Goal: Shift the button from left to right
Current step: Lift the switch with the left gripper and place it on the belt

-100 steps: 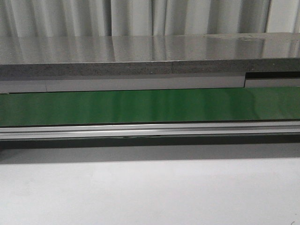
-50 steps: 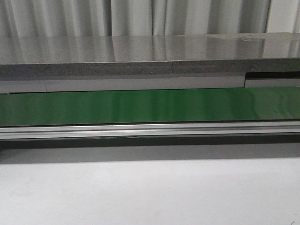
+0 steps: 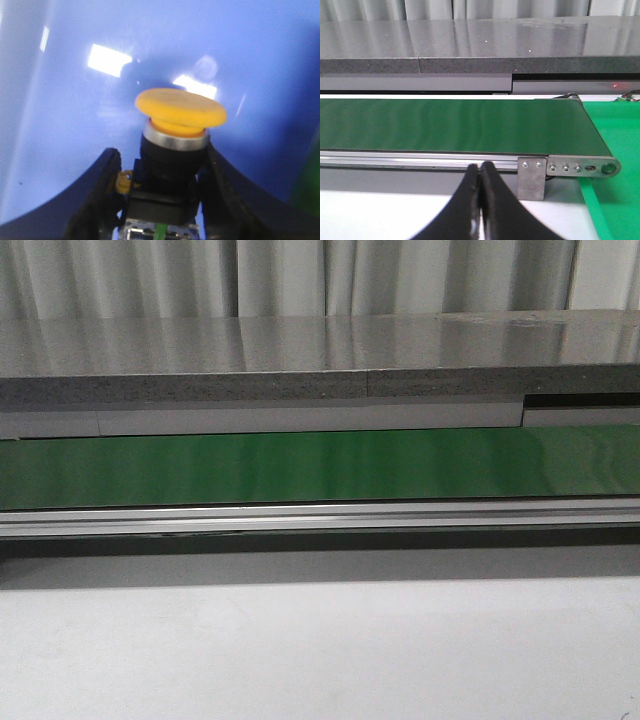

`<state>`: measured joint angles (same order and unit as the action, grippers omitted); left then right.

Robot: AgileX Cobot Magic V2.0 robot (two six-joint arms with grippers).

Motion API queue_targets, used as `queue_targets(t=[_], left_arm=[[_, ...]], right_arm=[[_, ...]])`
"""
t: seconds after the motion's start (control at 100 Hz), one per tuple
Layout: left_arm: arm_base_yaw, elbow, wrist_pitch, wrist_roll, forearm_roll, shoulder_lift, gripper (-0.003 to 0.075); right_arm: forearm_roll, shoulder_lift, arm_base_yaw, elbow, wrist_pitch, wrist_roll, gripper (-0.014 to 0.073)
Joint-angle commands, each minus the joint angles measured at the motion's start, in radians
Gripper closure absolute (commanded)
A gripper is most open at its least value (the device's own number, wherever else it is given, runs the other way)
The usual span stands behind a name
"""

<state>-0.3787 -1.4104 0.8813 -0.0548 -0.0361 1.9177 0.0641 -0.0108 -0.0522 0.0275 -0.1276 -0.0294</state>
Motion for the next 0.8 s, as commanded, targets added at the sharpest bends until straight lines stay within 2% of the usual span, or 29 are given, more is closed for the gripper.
queue_targets(t=[0.0,0.25,0.57,0.64,0.68,0.79], left_arm=[[0.019,-0.064,0.024,-0.018,-0.026,-0.086,0.0696],[0.112,-0.099,0.109,-0.079,-0.081,-0.107,0.0696],[0.183,-0.078,0.118,-0.092,-0.079,-0.107,0.0683],[0.183,-0.078,0.12,-0.092,-0.078,-0.107,0.0643],[0.183,-0.078,0.124,-0.092,-0.078,-0.107,0.0595],[0.183,-0.078,0.13,-0.092,-0.078,-0.107,0.0398]], right_arm=[[-0.007,-0.014,0.0,-0.017,0.086,-0.002,0.0661],[-0.007,-0.014,0.0,-0.017,0.086,-0.002,0.0661],[-0.007,-0.014,0.0,-0.017,0.086,-0.002,0.0661],[-0.007,-0.014,0.0,-0.017,0.086,-0.002,0.0661],[-0.007,-0.014,0.0,-0.017,0.086,-0.002,0.0661],[-0.007,-0.014,0.0,-0.017,0.086,-0.002,0.0661]])
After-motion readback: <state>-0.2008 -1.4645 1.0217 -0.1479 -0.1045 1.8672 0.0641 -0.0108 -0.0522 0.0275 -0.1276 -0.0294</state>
